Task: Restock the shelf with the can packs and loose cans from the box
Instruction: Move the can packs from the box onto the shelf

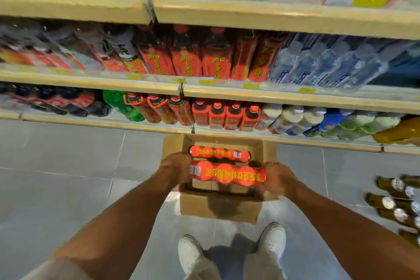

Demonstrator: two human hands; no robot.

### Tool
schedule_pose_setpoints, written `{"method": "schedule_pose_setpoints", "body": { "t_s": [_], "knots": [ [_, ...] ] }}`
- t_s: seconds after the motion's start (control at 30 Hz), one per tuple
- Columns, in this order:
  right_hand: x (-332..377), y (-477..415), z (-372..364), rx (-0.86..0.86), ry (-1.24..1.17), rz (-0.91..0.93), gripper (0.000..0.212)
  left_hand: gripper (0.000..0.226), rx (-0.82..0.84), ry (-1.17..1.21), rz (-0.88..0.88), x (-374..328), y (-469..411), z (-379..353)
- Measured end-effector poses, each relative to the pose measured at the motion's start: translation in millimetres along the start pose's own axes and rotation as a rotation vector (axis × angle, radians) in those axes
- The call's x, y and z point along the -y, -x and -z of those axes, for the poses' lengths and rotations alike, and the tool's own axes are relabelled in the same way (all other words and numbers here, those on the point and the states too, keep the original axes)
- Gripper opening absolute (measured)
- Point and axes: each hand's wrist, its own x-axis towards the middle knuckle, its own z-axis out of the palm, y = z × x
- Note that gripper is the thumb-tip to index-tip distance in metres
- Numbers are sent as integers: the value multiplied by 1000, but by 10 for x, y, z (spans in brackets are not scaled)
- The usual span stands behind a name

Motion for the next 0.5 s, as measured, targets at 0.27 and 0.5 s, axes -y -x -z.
{"method": "schedule_pose_setpoints", "body": {
  "t_s": [0.27, 0.5],
  "knots": [
    [531, 1634, 1258, -117, 22, 132, 45, 45, -135, 29, -135, -240, 1722, 1424],
    [731, 2943, 2184, -426, -386, 252, 54, 76, -508, 752, -165, -193, 3076, 2119]
  ]
}}
